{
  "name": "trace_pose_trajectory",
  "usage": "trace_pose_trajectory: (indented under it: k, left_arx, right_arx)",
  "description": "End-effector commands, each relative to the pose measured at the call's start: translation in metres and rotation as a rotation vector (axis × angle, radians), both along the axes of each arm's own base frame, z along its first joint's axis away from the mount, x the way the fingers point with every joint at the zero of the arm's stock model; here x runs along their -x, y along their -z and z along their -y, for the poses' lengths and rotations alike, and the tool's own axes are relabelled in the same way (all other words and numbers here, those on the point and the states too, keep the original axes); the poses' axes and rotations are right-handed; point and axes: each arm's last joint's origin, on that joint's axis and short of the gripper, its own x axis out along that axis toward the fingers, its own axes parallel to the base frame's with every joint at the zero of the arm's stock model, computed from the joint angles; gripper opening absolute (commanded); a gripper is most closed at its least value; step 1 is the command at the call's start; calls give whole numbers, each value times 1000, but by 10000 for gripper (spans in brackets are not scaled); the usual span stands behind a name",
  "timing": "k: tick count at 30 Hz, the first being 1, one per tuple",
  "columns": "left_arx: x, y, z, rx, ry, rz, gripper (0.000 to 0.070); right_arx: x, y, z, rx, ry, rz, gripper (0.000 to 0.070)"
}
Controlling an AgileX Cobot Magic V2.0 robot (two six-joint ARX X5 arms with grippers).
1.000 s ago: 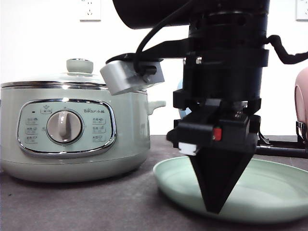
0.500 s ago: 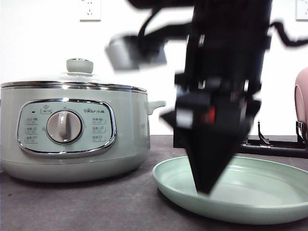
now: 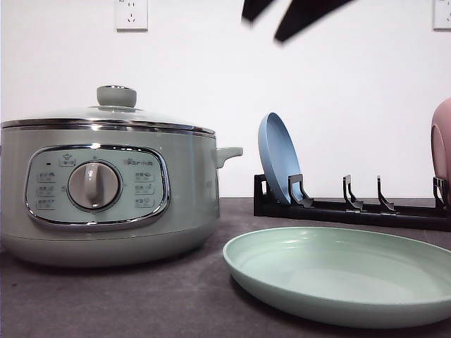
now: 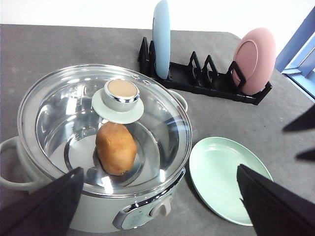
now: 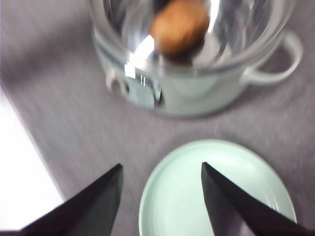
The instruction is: Transfer potato from steamer to green plate
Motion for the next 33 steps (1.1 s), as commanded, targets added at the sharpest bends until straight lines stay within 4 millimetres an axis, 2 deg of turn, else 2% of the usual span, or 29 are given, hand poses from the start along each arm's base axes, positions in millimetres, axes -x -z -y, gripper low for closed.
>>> trace_pose_trajectory:
  k: [1, 6, 9, 25, 29, 33]
  left_arx:
    - [1, -6, 0, -1, 6, 26, 635]
    - [1, -6, 0, -2, 6, 26, 635]
    - [1, -6, 0, -2, 6, 26, 635]
    - [-4, -8, 0, 26, -20, -1, 633]
    - [-18, -21, 0, 31, -26, -38, 633]
    - [-41, -46, 0, 21, -26, -94, 629]
  right_arx:
    - [-3, -11, 3, -63, -38, -2, 318]
    - [-13, -29, 20, -243, -139, -72, 318]
    - [-19, -32, 27, -300, -166, -97, 318]
    - [-26, -32, 34, -302, -128, -89, 318]
    - [-25, -32, 34, -301, -130, -88, 318]
    - [-25, -32, 34, -297, -131, -89, 318]
